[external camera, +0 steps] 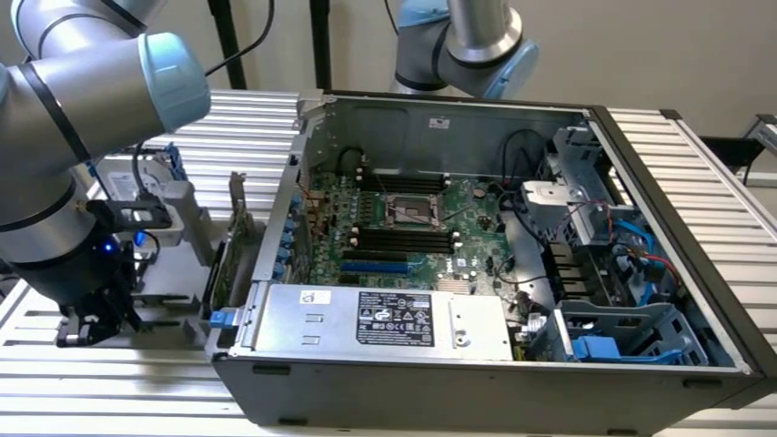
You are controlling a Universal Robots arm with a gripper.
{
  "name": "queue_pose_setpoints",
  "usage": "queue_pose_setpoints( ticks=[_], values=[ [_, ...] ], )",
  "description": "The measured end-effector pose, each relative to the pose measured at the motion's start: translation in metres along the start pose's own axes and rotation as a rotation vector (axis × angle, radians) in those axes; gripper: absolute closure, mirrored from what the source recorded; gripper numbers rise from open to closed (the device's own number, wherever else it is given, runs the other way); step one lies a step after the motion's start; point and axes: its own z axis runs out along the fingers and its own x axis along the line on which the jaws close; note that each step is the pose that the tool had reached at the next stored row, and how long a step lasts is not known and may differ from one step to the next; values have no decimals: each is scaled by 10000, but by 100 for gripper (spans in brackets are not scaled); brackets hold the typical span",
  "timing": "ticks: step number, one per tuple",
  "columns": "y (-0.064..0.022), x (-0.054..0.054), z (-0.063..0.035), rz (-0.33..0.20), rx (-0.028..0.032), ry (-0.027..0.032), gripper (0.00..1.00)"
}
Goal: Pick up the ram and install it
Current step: 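Pick up the ram and move it above insertion slot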
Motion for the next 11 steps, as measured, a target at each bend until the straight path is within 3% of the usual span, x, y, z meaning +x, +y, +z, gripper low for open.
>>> queue_pose_setpoints(
  ticks=[11],
  values=[
    [0,1,-19,0,-14,-1,86]
  ],
)
